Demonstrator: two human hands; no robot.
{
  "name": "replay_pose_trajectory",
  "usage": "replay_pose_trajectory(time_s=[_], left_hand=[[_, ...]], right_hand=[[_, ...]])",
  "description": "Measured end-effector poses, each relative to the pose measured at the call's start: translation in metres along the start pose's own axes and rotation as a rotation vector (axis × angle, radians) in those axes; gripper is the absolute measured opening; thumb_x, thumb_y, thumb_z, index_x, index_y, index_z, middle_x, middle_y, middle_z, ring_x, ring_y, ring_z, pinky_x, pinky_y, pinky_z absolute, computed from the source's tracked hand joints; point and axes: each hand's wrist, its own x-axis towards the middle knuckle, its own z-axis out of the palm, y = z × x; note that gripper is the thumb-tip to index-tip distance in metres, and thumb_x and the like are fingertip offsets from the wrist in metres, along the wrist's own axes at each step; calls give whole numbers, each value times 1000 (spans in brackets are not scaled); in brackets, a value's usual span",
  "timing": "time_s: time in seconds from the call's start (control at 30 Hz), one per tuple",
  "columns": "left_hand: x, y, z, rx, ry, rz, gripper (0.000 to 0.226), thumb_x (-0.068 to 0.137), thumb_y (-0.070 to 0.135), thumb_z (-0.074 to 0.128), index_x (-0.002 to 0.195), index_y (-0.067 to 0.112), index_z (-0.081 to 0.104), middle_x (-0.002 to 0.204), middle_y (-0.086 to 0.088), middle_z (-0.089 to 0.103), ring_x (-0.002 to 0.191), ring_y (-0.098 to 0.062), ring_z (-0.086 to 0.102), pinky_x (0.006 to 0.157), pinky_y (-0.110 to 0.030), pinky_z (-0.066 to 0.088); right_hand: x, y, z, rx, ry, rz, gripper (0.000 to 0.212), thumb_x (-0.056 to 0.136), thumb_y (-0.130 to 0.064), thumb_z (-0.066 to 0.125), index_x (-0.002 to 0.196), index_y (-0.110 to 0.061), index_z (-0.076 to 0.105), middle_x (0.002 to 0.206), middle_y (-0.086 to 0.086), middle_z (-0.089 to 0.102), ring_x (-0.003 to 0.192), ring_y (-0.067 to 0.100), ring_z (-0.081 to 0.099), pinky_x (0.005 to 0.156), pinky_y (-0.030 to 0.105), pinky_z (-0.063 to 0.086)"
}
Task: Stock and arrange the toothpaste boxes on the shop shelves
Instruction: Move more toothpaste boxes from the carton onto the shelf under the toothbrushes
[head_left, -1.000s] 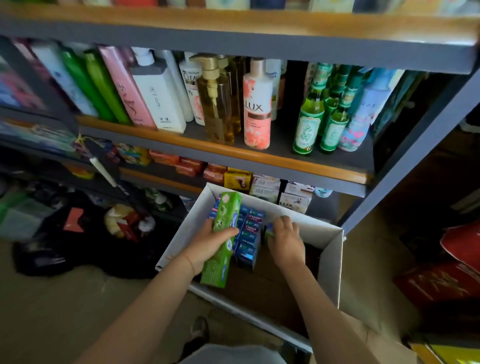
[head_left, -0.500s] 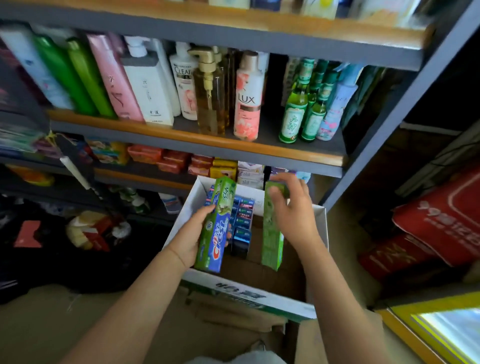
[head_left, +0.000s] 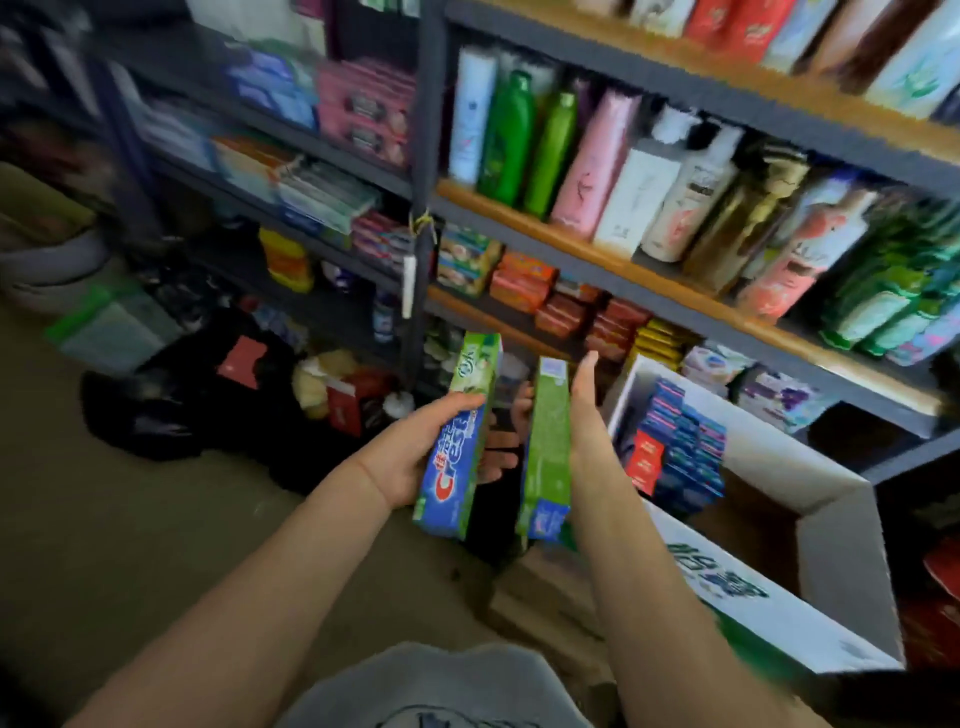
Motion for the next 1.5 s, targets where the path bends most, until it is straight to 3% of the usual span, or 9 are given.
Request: replay_pose_trajectory(time_s=[0.1,0.17,0.37,0.67,0.8,0.93,1.1,1.27,1.5], left_hand=[[-30,21,-50,0,58,39,17,96,23,56,86,11,62,71,-13,72,63,-22,71,64,-32,59],[-45,37,-82,-15,86,61,11,94,22,59,94,11,62,78,-16,73,69,-24,72,69,-34,59],[-67,75,-145,-123,62,112,12,83,17,66,93,12,64,76,-12,73,60,-20,70,61,-31,59],[-17,161,-232,-141,87,64,17,79,19,68,89,6,71,79,-13,74,62,-21,71,59,-32,60],[23,226,-277,-107,156,43,18,77,22,70,84,7,76,80,-13,75,63,-20,72,61,-32,60],[59,299,-315,-38,195,133,25,77,11,77,101,5,72,89,-18,75,67,-24,73,63,-36,61],[96,371,-345,-114,219,247,29,75,14,74,101,6,65,83,-15,75,62,-21,72,58,-32,60],[143,430,-375,-390,209,332,32,92,30,54,112,6,62,81,-12,74,57,-19,68,51,-27,57],[204,515,-416,-424,116,331,44,96,55,48,112,15,59,99,-9,75,83,-20,74,69,-27,58]], right_hand=[[2,43,54,-67,-69,76,35,82,-40,68,63,-17,49,60,-2,38,46,10,41,38,21,40],[5,66,86,-140,-85,102,28,86,-30,64,69,-15,49,63,1,40,48,12,43,41,22,42],[47,119,153,-190,-128,138,46,96,-51,40,102,-8,53,83,5,58,66,18,56,59,28,45],[171,157,239,-271,25,70,36,95,-43,42,73,-16,48,63,5,51,56,20,52,56,29,45],[248,166,290,-344,2,131,47,93,-52,52,113,-11,65,106,19,69,91,34,68,74,42,56],[320,157,345,-587,-40,93,49,78,-53,70,109,-16,66,115,26,67,101,42,68,89,63,52],[387,118,398,-720,-107,5,13,92,-28,64,97,-16,66,95,12,68,80,24,67,74,39,55],[428,76,443,-472,-20,-12,10,95,-16,59,89,-10,62,70,6,69,60,15,67,52,25,56],[450,66,485,-412,-174,-66,24,87,-11,64,110,-1,63,99,16,73,83,29,73,68,31,61]])
